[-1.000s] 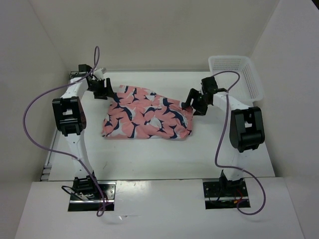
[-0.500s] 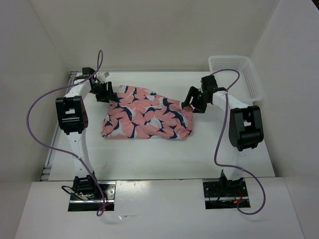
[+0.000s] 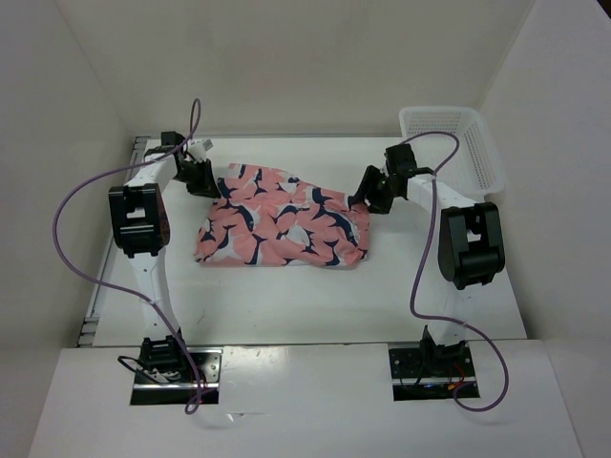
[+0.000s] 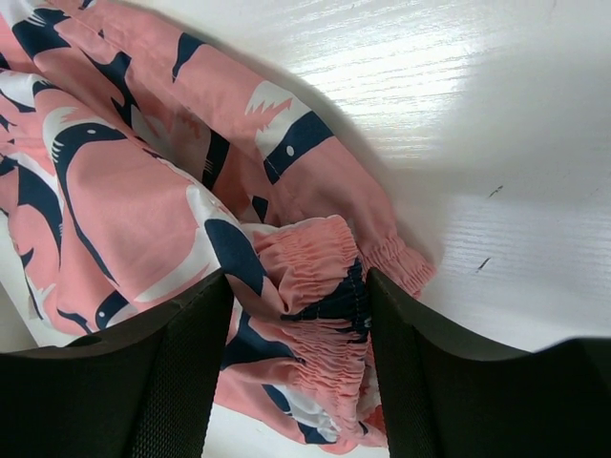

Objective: Fold and stack the shorts
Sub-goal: Fold the shorts

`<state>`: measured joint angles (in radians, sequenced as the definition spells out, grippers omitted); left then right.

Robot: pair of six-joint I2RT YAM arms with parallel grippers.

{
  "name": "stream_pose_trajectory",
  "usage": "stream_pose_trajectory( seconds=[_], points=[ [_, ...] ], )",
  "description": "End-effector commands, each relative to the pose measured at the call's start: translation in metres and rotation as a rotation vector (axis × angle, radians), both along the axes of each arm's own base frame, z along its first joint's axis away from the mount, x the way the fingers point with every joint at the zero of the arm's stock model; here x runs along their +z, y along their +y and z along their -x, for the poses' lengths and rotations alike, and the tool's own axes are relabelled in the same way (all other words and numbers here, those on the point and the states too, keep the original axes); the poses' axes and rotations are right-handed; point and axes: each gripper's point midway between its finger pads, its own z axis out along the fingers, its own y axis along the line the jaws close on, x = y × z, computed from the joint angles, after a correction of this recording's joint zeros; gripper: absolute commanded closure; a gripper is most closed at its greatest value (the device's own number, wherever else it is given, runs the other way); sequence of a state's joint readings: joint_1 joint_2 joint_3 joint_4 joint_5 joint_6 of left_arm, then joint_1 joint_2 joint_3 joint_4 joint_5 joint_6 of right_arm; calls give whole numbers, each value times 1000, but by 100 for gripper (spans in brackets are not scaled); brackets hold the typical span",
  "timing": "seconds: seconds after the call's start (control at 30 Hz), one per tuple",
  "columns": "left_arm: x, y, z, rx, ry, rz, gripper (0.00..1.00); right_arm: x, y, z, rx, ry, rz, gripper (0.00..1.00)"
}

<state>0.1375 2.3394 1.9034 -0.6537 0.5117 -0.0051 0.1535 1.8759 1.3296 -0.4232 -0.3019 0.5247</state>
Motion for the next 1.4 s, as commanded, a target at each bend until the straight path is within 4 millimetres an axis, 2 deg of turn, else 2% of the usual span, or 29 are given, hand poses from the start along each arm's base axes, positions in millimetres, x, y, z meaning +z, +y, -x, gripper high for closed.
stream_pose_trajectory(
  seconds=[0.0, 0.1, 0.13, 0.2, 0.23, 0.27, 0.33, 0.4, 0.53, 0.63, 0.67, 0.7, 0.73, 0.77, 0.8, 0.87, 0.9, 0.97, 1.0, 1.07, 1.1, 1.13, 1.17, 1.2, 1.23, 1.27, 1.3, 1.33, 1.37],
  points=[
    [25, -9, 3, -26, -43, 32, 81, 16, 0, -11, -6, -65, -20, 38],
    [31, -12, 8, -35, -46, 50, 96, 16, 0, -11, -6, -65, -20, 46],
    [27, -13, 11, -34, -32, 52, 100, 16, 0, -11, -6, -65, -20, 55],
    [36, -13, 12, -35, -44, 50, 100, 16, 0, -11, -6, -65, -20, 67],
    [37, -15, 13, -39, -46, 60, 100, 16, -4, -12, -15, -66, -20, 76],
    [51, -15, 12, -40, -74, 56, 100, 21, -4, -12, -15, -78, -22, 80],
    [63, -14, 11, -41, -100, 51, 100, 28, -4, -13, -15, -93, -24, 87],
    [84, -10, 10, -33, -144, 44, 100, 37, -9, -11, -25, -111, -26, 98],
    [138, -10, 10, -43, -222, 59, 100, 54, -23, -12, -56, -151, -29, 100],
    [162, -19, 10, -77, -256, 109, 100, 65, -27, -12, -61, -173, -41, 100],
    [187, -18, 3, -93, -321, 128, 100, 68, -35, -17, -73, -187, -55, 100],
    [197, -21, -1, -109, -349, 145, 100, 70, -38, -19, -91, -192, -62, 100],
    [198, -23, -7, -124, -361, 163, 100, 71, -36, -19, -91, -186, -79, 100],
    [207, -26, -14, -146, -397, 183, 100, 74, -42, -26, -105, -205, -79, 100],
    [214, -23, -32, -154, -460, 168, 100, 65, -46, -31, -125, -190, -86, 100],
    [210, -19, -51, -154, -502, 151, 100, 66, -46, -42, -124, -202, -87, 100],
    [200, -16, -66, -157, -522, 146, 100, 52, -47, -46, -139, -171, -84, 100],
    [187, -14, -79, -158, -531, 144, 100, 49, -51, -55, -158, -163, -91, 100],
    [172, -16, -89, -154, -531, 128, 100, 44, -52, -57, -165, -161, -83, 100],
    [162, -16, -99, -142, -539, 101, 100, 41, -58, -66, -217, -170, -73, 100],
    [146, -18, -106, -134, -527, 82, 100, 39, -60, -71, -232, -182, -70, 98],
    [140, -24, -110, -137, -522, 74, 100, 40, -61, -73, -249, -188, -71, 97],
    [133, -19, -119, -124, -534, 54, 100, 39, -69, -79, -273, -194, -55, 95],
    [126, -23, -124, -111, -527, 25, 100, 36, -71, -83, -290, -187, -53, 88],
    [120, -29, -127, -111, -523, 9, 99, 45, -72, -89, -302, -208, -55, 81],
    [101, -26, -131, -98, -497, -3, 96, 42, -74, -92, -312, -207, -45, 74],
    [111, -30, -139, -97, -528, -23, 92, 43, -74, -96, -312, -208, -45, 70],
    [98, -36, -143, -100, -519, -30, 90, 47, -77, -100, -324, -221, -34, 66],
    [97, -33, -145, -85, -517, -48, 88, 47, -77, -100, -324, -221, -33, 61]
  ],
)
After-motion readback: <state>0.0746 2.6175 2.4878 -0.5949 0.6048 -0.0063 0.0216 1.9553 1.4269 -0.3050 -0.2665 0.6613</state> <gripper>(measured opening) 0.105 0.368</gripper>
